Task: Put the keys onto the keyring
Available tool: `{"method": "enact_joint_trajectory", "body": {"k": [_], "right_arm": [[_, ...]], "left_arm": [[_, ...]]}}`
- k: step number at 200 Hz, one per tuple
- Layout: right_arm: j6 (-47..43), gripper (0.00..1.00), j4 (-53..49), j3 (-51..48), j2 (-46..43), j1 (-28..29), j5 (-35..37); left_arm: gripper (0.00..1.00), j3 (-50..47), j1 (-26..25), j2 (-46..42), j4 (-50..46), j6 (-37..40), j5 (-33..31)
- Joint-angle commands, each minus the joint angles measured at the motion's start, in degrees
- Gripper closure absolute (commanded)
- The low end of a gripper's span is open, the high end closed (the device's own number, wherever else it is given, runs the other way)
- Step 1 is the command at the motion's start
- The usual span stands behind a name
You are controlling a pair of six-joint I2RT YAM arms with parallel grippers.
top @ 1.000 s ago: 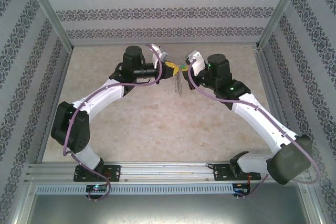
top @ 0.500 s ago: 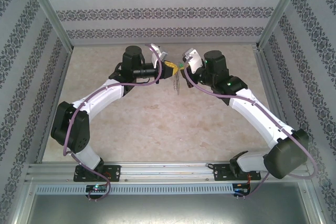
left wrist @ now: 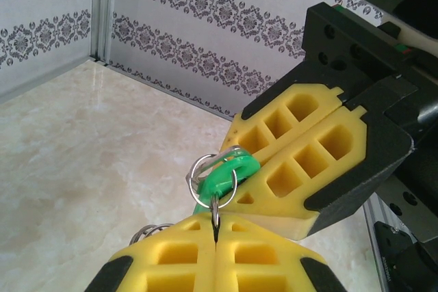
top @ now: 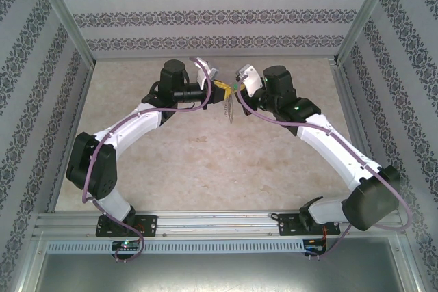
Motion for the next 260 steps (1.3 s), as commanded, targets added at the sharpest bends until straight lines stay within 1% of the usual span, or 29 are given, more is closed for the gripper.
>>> {"method": "enact_joint_trajectory", "body": {"k": [1, 54, 94, 194, 224, 260], "right_arm": [[-1.7, 1.0, -2.3, 0.2, -1.9, -0.5, -1.4], [-4.1, 1.0, -7.2, 2.4, -1.1, -0.6, -0.9], [-4.3, 1.0, -7.4, 2.9, -0.4, -0.5, -0.6], [-3.9, 1.0, -6.4, 6.2, 2.9, 1.2, -2.5], [-4.2, 1.0, -6.4, 5.7, 3.2, 1.2, -0.6], [-4.3, 1.0, -6.9, 4.5, 1.8, -0.1, 2.2]], "left_arm": [[1.0, 3.1, -0.6, -0.8, -1.9, 3.2, 1.3], [1.0, 7.5, -0.6, 0.0, -12.1, 9.8, -0.4], [1.0, 9.4, -0.6, 0.8, -16.1, 12.5, -1.3], [1.0, 9.0, -0.7, 1.0, -15.6, 12.2, -0.7], [1.0, 8.6, -0.8, 0.8, -15.2, 12.0, -0.8], [1.0, 8.9, -0.8, 1.1, -15.4, 12.1, -0.9]]}}
